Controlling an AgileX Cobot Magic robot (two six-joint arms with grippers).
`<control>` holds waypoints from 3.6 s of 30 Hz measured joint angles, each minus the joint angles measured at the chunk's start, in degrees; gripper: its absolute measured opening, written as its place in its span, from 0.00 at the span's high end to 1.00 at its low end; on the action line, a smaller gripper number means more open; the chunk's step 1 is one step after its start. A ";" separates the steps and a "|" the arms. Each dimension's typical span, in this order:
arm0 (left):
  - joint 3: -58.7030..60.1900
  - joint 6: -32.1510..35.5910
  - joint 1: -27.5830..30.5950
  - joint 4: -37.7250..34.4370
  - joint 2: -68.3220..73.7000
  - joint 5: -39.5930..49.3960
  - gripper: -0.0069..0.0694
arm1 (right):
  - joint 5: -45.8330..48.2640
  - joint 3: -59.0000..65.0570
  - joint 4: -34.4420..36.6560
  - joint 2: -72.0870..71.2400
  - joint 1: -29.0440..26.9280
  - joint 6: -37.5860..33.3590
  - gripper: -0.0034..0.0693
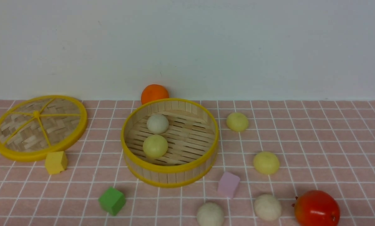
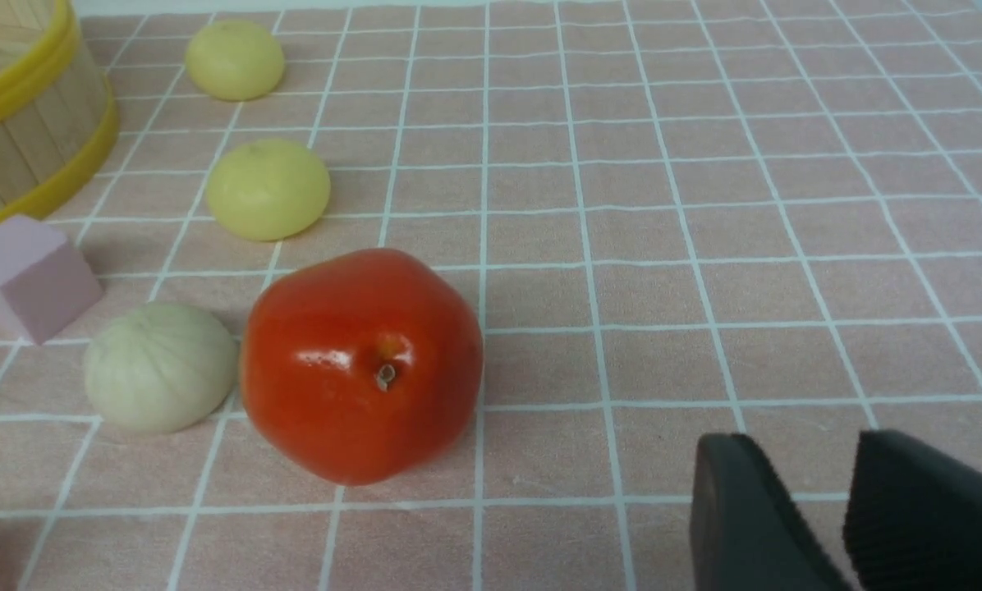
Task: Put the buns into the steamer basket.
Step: Use the right arm to grab a steamed stuffed bun
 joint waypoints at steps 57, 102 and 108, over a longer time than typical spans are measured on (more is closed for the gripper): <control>0.00 -0.03 0.00 0.00 0.00 0.11 0.87 | 10.33 -41.31 27.40 58.75 0.08 -11.42 0.62; 0.00 -0.03 0.00 0.00 0.00 0.16 0.84 | 17.25 -71.63 6.09 108.12 41.95 25.10 0.62; 0.00 -0.03 0.00 0.00 0.00 0.16 0.84 | 17.51 -71.63 7.29 108.12 41.95 25.15 0.62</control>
